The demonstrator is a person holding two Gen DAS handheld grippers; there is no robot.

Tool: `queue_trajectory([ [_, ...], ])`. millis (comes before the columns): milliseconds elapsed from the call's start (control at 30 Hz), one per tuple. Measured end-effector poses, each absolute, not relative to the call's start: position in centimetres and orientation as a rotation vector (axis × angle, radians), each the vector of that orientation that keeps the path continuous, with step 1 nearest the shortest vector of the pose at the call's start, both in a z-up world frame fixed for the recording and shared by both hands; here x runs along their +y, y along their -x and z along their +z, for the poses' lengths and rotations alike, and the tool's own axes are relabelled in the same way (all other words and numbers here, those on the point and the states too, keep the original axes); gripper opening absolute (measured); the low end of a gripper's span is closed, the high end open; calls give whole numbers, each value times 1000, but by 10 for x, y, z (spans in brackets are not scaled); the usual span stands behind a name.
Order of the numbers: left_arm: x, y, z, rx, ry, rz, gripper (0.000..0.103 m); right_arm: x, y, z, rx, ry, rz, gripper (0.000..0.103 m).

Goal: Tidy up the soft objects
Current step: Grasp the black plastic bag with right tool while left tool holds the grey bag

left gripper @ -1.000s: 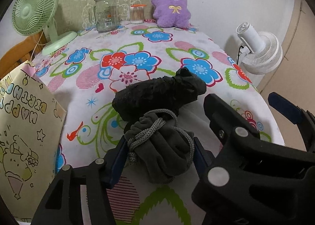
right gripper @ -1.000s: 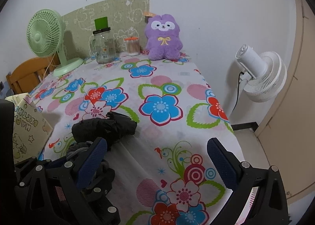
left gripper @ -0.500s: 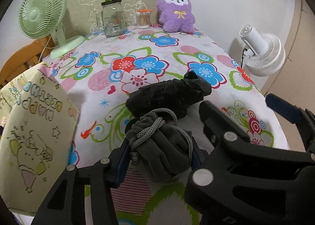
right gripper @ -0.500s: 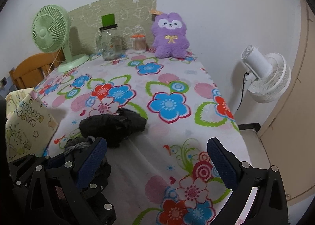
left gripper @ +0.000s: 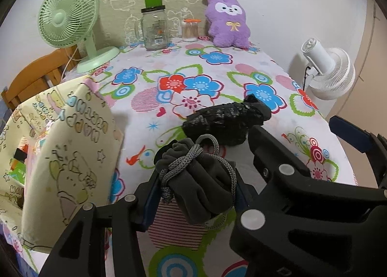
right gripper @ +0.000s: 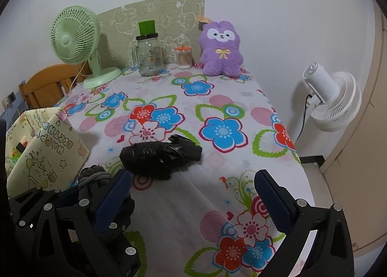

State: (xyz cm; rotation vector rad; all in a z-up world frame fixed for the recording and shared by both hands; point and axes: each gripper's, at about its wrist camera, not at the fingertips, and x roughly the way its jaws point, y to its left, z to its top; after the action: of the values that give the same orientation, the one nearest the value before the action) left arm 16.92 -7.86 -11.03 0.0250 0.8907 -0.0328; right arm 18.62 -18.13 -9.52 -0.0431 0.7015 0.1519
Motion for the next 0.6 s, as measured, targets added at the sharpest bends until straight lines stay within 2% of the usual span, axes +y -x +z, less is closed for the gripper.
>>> queue_trajectory([
  [600,-58,-199,-119,921,19,71,54,-162,-222,-101,720,64,201,103],
])
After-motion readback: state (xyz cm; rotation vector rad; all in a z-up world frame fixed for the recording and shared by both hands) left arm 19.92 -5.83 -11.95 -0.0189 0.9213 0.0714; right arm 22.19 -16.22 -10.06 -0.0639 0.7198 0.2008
